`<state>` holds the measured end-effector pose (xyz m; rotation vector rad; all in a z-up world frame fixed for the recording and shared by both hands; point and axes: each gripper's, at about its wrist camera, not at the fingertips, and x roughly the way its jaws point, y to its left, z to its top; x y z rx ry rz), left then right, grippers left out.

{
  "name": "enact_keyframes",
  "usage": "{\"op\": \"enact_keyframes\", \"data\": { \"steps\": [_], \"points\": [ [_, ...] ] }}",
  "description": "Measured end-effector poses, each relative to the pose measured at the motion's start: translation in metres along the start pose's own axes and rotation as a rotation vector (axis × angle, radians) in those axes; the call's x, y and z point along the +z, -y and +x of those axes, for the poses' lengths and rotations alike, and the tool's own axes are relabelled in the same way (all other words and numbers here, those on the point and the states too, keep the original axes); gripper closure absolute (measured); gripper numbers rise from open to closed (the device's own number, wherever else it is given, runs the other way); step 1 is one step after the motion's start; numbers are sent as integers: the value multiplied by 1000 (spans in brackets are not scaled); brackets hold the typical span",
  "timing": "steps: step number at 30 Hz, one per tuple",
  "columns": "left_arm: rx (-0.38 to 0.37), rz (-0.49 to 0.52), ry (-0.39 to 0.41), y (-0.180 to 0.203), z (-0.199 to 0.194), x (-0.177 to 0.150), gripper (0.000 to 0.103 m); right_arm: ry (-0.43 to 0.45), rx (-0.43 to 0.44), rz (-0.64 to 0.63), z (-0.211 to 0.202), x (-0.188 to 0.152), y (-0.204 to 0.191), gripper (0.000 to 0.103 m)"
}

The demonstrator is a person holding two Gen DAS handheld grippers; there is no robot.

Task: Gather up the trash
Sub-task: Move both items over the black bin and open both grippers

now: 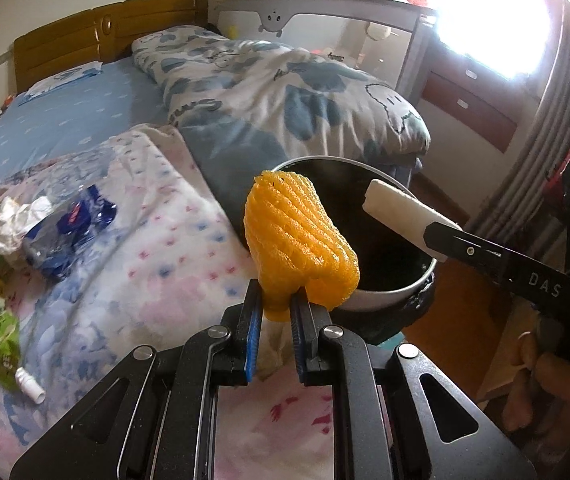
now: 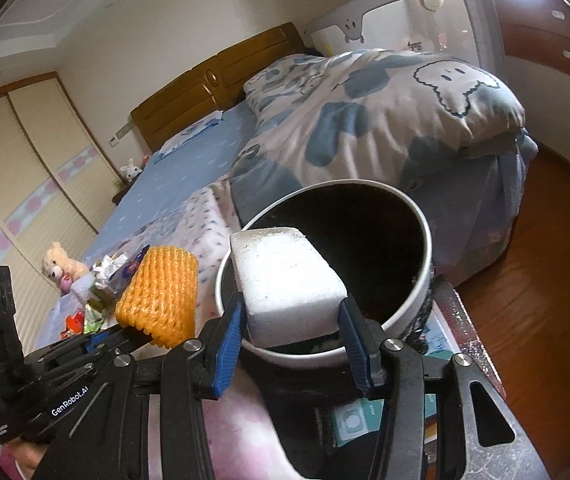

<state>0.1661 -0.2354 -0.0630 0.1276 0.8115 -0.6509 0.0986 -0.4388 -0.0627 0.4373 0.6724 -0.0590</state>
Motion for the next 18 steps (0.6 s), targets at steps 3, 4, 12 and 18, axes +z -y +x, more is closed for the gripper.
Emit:
{"op": "enact_keyframes", "data": {
  "steps": [3,4,12,18],
  "points": [
    [-3,8,-6,5,5,4,90,2,-14,5,1,4,6,56],
    [-4,9,-10,7,7,6,90,3,-17,5,1,6,7,56],
    [-15,-4,-31,11,22,18,90,-1,-41,5,8,16,16,56],
    [-9,-1,-32,15,31,26,90,-4,-50,3,13,22,19,55]
  ]
}}
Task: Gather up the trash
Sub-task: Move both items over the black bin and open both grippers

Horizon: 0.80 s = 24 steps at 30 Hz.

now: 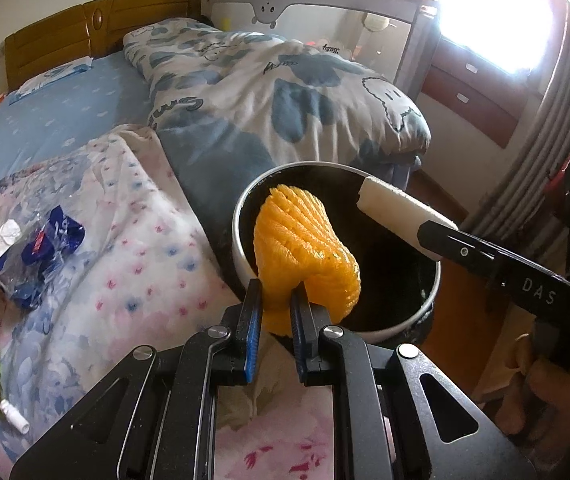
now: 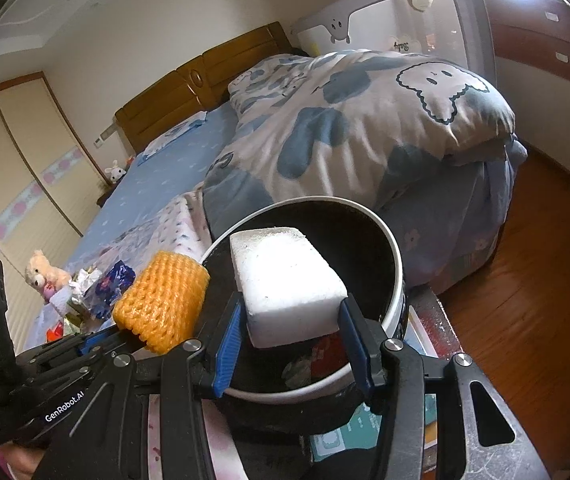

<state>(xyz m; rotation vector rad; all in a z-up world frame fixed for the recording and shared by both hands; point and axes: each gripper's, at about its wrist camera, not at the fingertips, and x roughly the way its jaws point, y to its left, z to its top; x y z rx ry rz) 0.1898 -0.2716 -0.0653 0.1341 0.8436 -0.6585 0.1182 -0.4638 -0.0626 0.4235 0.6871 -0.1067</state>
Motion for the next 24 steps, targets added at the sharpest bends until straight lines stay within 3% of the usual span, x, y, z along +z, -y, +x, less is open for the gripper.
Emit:
{"op": "enact_keyframes", "data": {
  "steps": [13,16,18,21,24],
  "points": [
    [-20,-9,11,6,10,20,88,-22,-14,-6,14,9,6,54],
    [-31,-5,12,8,10,21,74,-34,-14,-1,17,12,9,49],
    [-19,2,18,9,8,17,55,-42,-14,11,18,13,11,48],
    [-4,-3,13,4,7,9,52,-39,-22,17,17,13,13,39],
    [-2,-34,-2,-6,4,-1,52,-37,-17,24,17,11,12,39]
  ]
}}
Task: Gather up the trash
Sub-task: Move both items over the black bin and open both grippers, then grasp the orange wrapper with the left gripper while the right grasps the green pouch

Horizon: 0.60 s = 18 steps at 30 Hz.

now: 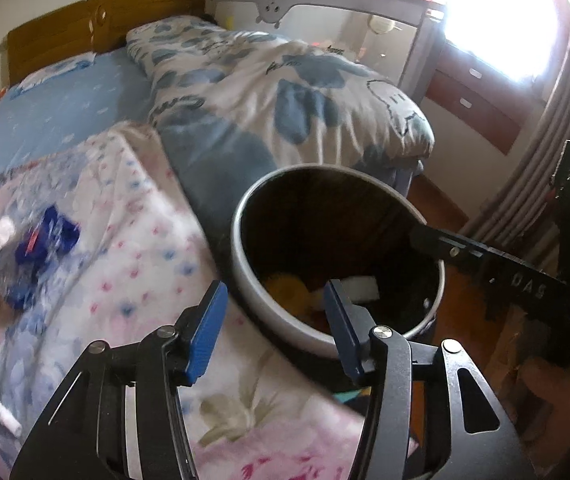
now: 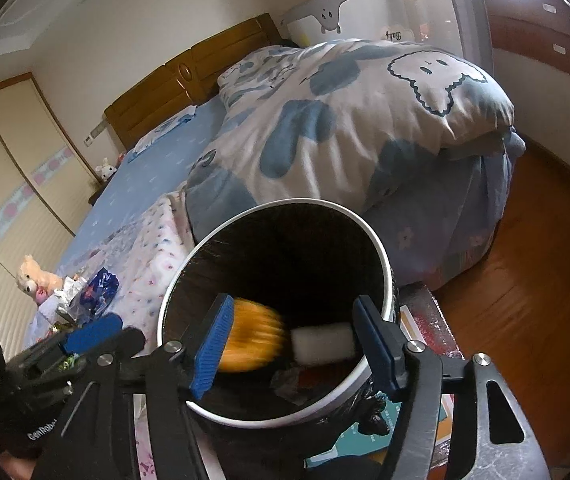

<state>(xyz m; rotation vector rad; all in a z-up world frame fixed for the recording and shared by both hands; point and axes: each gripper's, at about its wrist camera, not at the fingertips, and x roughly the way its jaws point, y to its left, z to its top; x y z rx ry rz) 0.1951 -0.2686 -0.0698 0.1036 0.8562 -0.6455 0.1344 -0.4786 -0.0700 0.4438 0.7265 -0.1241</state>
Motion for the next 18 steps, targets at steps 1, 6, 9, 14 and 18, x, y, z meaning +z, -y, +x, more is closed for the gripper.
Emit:
{"op": "enact_keyframes", "data": {
  "steps": [1,6,9,14,18],
  "points": [
    [5,-14,-3,-6,-3,-5,52,1,3,3,-1,-2,-1,39],
    [33,-61,-3,-29,-16,-23,50,7,29,6,-4,-9,-12,31],
    [59,-95,1,-46,-27,-36,50,7,47,-8,-4,-16,-26,29],
    [99,-167,11,-79,-49,-58,50,-11,91,-28,-3,-32,-52,28],
    [133,-211,19,-101,-66,-74,50,-29,129,-51,1,-44,-76,25]
  ]
}}
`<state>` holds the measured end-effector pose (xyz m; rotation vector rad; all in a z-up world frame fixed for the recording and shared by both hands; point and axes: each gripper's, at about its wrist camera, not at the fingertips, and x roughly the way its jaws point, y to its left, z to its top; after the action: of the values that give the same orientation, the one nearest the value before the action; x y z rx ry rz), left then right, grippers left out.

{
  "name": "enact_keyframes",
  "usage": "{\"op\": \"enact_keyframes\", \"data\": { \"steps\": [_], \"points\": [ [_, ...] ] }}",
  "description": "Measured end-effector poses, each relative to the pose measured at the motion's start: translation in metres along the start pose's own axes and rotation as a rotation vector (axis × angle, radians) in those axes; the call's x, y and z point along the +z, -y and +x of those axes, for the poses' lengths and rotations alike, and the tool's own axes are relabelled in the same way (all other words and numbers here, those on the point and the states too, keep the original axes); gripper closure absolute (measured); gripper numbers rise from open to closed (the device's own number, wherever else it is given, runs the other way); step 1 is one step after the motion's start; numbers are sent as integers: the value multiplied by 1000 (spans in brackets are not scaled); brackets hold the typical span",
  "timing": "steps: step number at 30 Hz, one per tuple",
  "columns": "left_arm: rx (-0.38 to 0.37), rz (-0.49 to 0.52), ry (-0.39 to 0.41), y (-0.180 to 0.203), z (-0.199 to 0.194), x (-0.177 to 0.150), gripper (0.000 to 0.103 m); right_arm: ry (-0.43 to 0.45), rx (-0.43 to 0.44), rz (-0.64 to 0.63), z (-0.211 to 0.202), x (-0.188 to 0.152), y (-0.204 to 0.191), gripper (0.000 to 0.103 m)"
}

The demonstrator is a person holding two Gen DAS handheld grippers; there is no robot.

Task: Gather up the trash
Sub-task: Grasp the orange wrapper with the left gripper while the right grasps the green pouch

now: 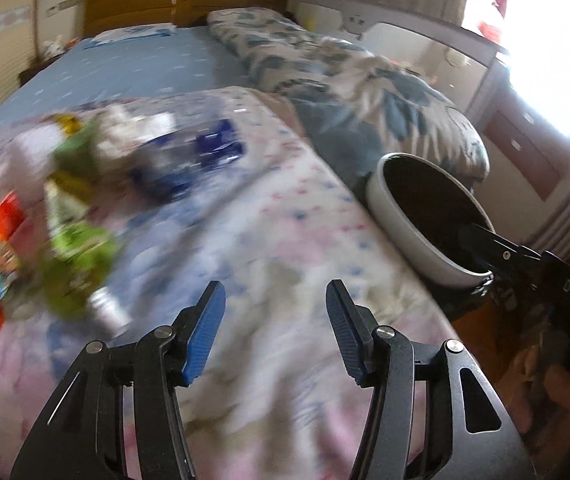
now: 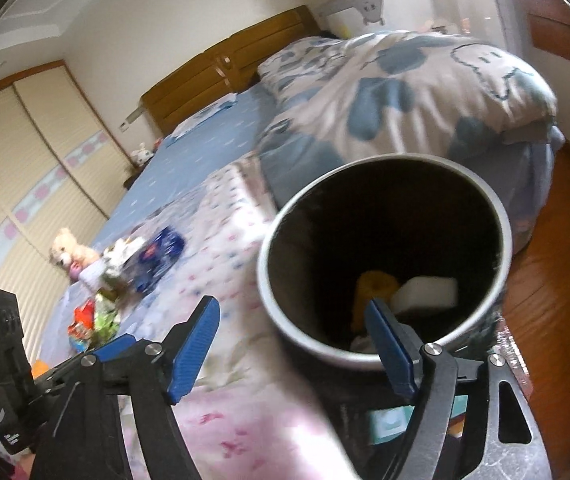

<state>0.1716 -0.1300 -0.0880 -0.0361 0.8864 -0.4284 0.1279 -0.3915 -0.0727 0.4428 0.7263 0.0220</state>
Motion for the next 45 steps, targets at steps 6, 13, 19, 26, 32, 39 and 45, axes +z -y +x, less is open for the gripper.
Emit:
{"op": "enact_keyframes", "data": {
  "steps": [6,13,19,26,32,39,45],
  "points": [
    [62,-56,23,-39,-19,-15,50,-46,57,-53,15,-15,-39,25],
    [122,-128,45,-81,-38,-28,50,-94,109,-92,33,-28,-73,25],
    [173,-200,57,-118,-52,-40,50,-127,151,-136,45,-38,-102,25],
    [219,-257,65,-149,-61,-47,45,-155,194,-181,55,-47,-131,25],
    [248,-272,55,-168,-60,-47,40,-184,233,-205,68,-50,-153,25],
    [230,-258,32,-180,-51,-40,37,-233,274,-204,90,-55,-170,25],
    [225,-229,33,-184,-41,-29,37,-263,289,-215,106,-52,-182,25]
  ]
}}
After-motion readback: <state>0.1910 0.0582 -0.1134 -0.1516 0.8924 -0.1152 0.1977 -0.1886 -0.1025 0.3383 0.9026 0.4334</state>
